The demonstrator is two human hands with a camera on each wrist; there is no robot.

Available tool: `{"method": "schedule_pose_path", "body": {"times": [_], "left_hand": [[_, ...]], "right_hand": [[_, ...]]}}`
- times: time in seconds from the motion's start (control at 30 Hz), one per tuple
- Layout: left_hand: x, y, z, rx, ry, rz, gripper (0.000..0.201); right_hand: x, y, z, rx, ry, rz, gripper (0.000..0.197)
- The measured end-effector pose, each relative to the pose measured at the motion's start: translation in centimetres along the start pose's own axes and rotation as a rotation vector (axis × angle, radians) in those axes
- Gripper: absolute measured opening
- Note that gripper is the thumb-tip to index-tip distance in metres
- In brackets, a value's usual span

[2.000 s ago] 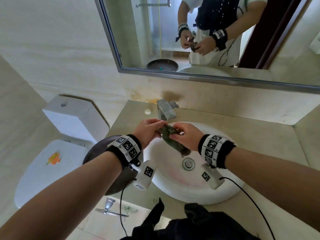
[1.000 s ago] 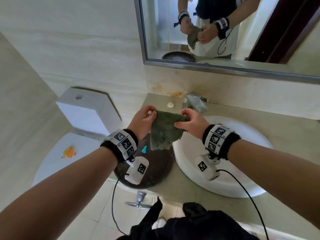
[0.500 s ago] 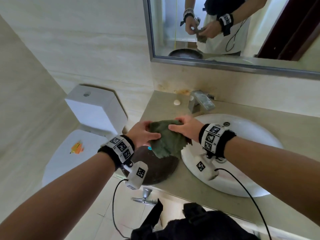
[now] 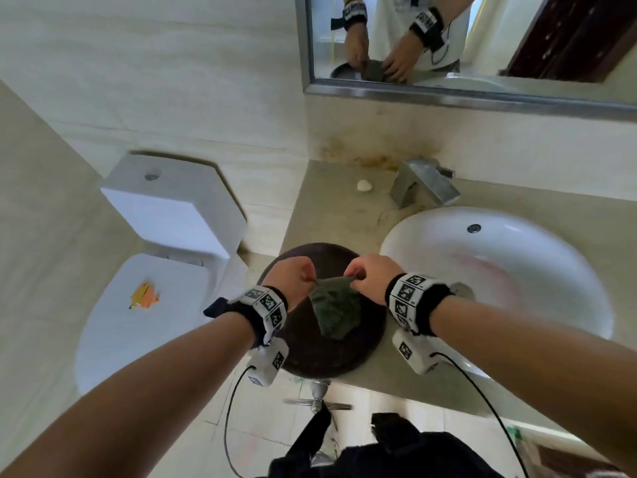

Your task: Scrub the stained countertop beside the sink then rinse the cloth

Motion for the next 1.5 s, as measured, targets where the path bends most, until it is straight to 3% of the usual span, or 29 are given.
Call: {"method": "schedule_pose_path", "body": {"times": [0.13, 0.23, 0.3, 0.47, 0.57, 0.7, 0.8, 1.0, 1.1, 1.17, 1.27, 1.5], "left_hand": [[1.7, -0.6, 0.6, -0.043, -0.193, -0.142, 0.004], [2.2, -2.9, 2.3, -0.249, -0.318, -0.287, 0.012], [1.5, -4.1, 3.2, -0.346, -0.322, -0.302, 0.013], [1.6, -4.3, 2.8, -0.225, -0.392, -0.336, 0.026], [1.7, -6.4, 3.2, -0.243, -0.456, -0.429, 0.033], [0.8, -7.2, 1.7, -0.227, -0.316, -0.384, 0.038], [0.7, -7.0, 0.8, -0.207, -0.232, -0.379, 0.031], [-0.7, -7.7, 0.6, -0.262, -0.065, -0.389, 0.027], [-0.3, -7.5, 0.4, -0.237, -0.058, -0.396, 0.034], [0.0, -7.7, 0.3, -0.251, -0.048, -0.481, 0.037], [0.0, -8.4, -0.4, -0.293, -0.004, -0.479, 0.029], [-3.2, -8.5, -0.7, -0.268, 0.222, -0.176, 0.027]], "right_hand": [[-0.1, -0.9, 0.5, -0.009, 0.067, 0.133, 0.019], [-0.3, -2.3, 1.3, -0.106, 0.148, 0.318, 0.023], [-0.1, -3.3, 2.0, -0.182, 0.16, 0.405, 0.023], [-0.2, -3.6, 2.3, -0.09, 0.12, 0.352, 0.026], [0.3, -5.0, 2.5, -0.109, 0.056, 0.301, 0.035], [1.6, -5.9, 2.6, -0.047, -0.06, 0.151, 0.058], [2.7, -5.6, 2.2, 0.004, -0.152, -0.013, 0.062], [2.6, -6.2, 1.4, -0.073, -0.032, -0.268, 0.057], [2.8, -5.2, 1.3, 0.002, -0.02, -0.206, 0.054], [3.7, -4.4, 1.5, 0.082, -0.102, -0.077, 0.049], [4.5, -5.6, 1.6, -0.025, -0.195, 0.037, 0.056], [2.2, -6.8, 1.7, -0.109, -0.036, 0.006, 0.053]]}}
Point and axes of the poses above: each hand's wrist, its own z-axis away from the middle knuckle, its own y-axis out of the back of the hand, x = y × z, the point moved 9 cm from there along -z, towards the middle knuckle, and after that the axes turned 4 degrees about y, right-handed, at the moved point
